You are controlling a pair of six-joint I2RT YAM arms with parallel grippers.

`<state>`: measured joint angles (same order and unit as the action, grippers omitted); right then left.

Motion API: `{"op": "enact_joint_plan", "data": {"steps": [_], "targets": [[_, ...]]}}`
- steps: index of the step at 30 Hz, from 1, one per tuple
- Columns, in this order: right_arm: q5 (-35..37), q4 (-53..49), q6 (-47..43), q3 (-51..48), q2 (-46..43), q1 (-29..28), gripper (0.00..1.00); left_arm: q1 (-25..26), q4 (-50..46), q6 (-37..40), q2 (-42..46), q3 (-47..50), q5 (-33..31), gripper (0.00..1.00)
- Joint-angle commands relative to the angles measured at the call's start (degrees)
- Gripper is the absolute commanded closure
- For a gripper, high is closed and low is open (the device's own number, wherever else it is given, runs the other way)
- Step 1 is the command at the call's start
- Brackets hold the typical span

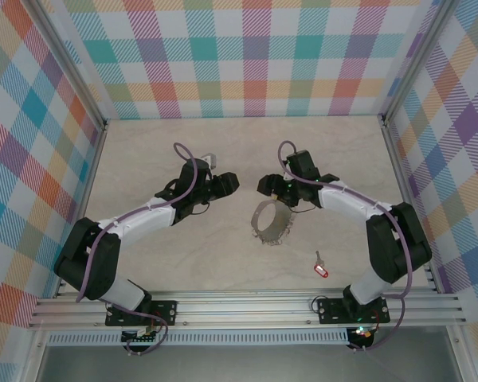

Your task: Put the keys on the keyring

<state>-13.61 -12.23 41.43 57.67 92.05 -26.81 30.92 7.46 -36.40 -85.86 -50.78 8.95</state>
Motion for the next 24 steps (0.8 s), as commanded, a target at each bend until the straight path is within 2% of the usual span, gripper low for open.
{"op": "enact_joint_plan", "data": {"steps": [1,10,24], "targets": [[3.04,-2.37,-0.26,1.40,2.81,0.36,0.34,-0.61,0.75,0.45,0.10,-0.29,0.92,0.41],[5.06,-3.41,-1.17,4.13,8.25,0.35,0.51,-0.59,2.29,0.41,-0.55,-0.71,2.39,0.41],[6.66,-1.76,-1.20,4.53,11.94,0.51,0.53,-0.64,3.08,0.20,-1.15,-1.12,3.62,0.41]]}}
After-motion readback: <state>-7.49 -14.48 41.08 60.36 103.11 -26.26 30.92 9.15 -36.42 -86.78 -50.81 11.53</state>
